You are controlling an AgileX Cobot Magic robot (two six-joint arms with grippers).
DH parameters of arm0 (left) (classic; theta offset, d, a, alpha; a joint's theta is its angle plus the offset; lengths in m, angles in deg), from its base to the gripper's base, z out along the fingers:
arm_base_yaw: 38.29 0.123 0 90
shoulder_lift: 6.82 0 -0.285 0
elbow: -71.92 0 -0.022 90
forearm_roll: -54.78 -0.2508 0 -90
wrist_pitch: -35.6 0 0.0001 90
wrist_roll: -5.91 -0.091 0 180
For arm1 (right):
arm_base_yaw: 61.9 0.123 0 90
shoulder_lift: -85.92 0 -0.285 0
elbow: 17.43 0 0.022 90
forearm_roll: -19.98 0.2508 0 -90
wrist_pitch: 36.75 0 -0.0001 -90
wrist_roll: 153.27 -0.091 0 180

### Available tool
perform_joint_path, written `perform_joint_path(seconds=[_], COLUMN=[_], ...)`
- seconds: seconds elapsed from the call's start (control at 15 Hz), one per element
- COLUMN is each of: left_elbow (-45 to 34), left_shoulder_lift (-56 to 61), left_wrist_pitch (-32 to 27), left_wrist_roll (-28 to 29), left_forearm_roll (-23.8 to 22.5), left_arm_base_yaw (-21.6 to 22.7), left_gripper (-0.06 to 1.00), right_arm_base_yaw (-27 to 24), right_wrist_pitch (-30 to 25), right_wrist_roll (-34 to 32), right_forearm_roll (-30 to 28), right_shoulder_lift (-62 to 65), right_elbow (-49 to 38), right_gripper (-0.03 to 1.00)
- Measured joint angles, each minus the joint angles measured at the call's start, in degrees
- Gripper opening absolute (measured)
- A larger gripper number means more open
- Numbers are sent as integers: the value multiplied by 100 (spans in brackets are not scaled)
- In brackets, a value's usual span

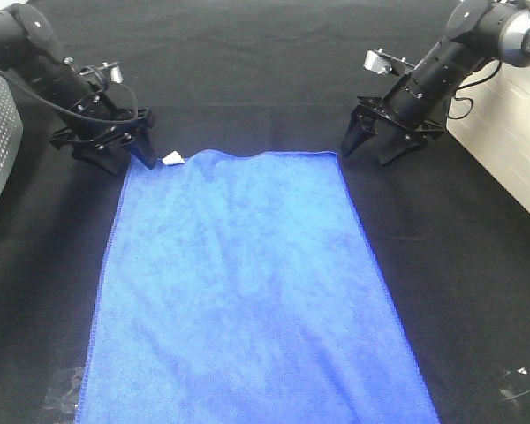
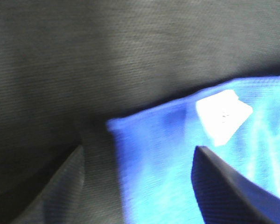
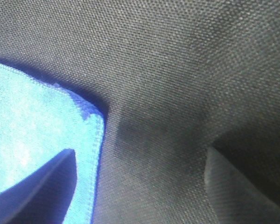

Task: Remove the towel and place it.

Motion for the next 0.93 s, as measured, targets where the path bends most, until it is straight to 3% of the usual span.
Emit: perform_joint_path(seconds=[0.93], left_elbow=[0], left_shoulder_lift=[-6], left_wrist_pitch=[195], left_wrist_roll=[-11], left_forearm_roll=[52], left_arm_base_yaw=[-453], left_gripper=[61], right_arm_base_yaw=[819], right_wrist_pitch=[350], right_wrist_roll=[74], right_forearm_roll=[40], right_shoulder_lift=[-63], right_elbow=[40], right_gripper=[73])
